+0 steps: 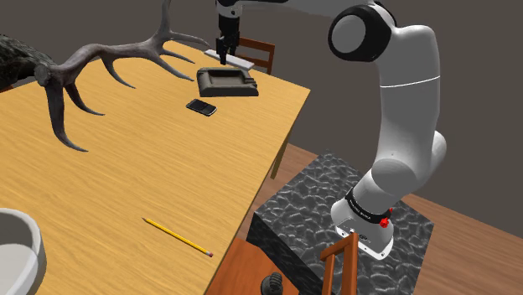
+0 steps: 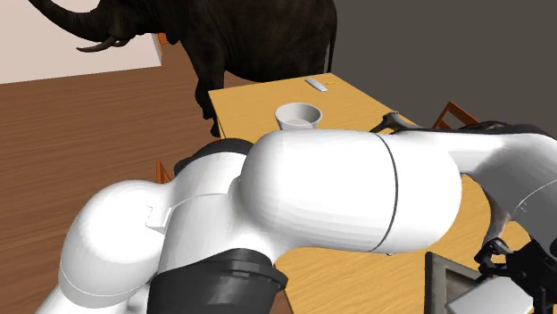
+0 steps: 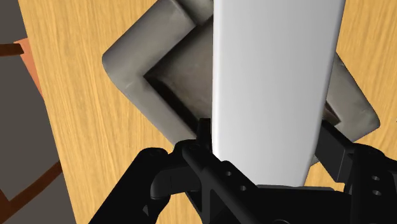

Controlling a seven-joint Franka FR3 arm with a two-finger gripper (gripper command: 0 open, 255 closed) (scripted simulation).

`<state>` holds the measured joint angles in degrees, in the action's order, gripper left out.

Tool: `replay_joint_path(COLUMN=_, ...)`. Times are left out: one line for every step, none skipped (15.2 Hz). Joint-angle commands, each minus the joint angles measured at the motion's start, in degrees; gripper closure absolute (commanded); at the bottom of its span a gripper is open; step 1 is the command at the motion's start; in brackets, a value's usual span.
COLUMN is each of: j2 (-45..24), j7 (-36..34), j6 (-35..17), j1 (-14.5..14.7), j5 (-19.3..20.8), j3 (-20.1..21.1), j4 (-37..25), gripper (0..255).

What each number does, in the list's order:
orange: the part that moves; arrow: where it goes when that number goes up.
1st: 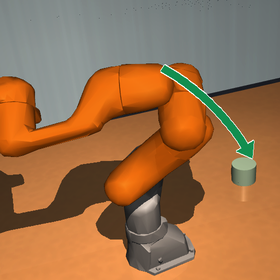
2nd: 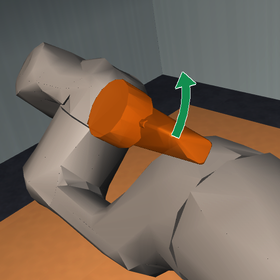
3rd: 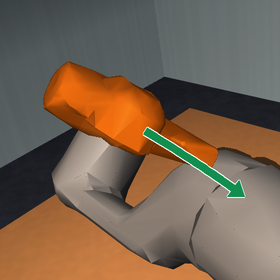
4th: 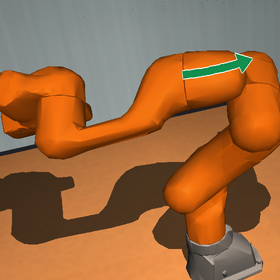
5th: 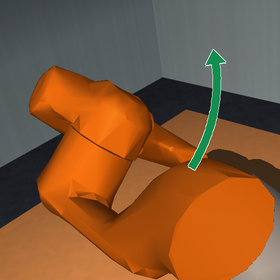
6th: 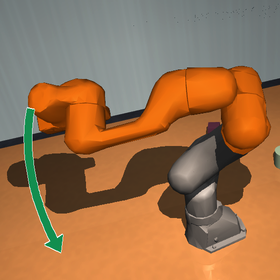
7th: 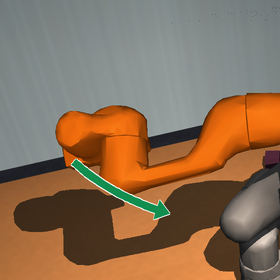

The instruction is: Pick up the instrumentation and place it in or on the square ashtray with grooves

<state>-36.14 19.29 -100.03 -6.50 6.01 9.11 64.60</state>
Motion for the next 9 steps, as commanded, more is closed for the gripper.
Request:
replay_joint_path(j2=-1.04, j7=0.2, j6=-0.81, j1=-0.1, j5=0.1, j3=-0.11, j4=-0.28, gripper=255)
replay_joint_path(j2=-1.03, j7=0.17, j6=-1.59, j1=-0.14, j5=0.11, j3=-0.12, j4=0.51, gripper=255)
replay_joint_path(j2=-1.02, j7=0.14, j6=-2.37, j1=-0.19, j5=0.13, j3=-0.12, j4=1.31, gripper=255)
replay_joint_path(j2=-1.07, j7=0.1, j6=-3.11, j1=-0.22, j5=0.14, j3=-0.14, j4=2.0, gripper=255)
replay_joint_path(j2=-1.12, j7=0.07, j6=-3.84, j1=-0.26, j5=0.16, j3=-0.15, j4=2.69, gripper=255)
replay_joint_path(j2=-1.16, j7=0.04, j6=-4.59, j1=-0.3, j5=0.18, j3=-0.16, j4=3.4, gripper=255)
replay_joint_path(j2=-1.24, j7=0.0, j6=-5.31, j1=-0.33, j5=0.21, j3=-0.17, j4=4.04, gripper=255)
replay_joint_path(j2=-1.34, j7=-0.03, j6=-6.01, j1=-0.35, j5=0.23, j3=-0.18, j4=4.65, gripper=255)
replay_joint_path(j2=-1.45, j7=-0.06, j6=-6.71, j1=-0.38, j5=0.26, j3=-0.2, j4=5.24, gripper=255)
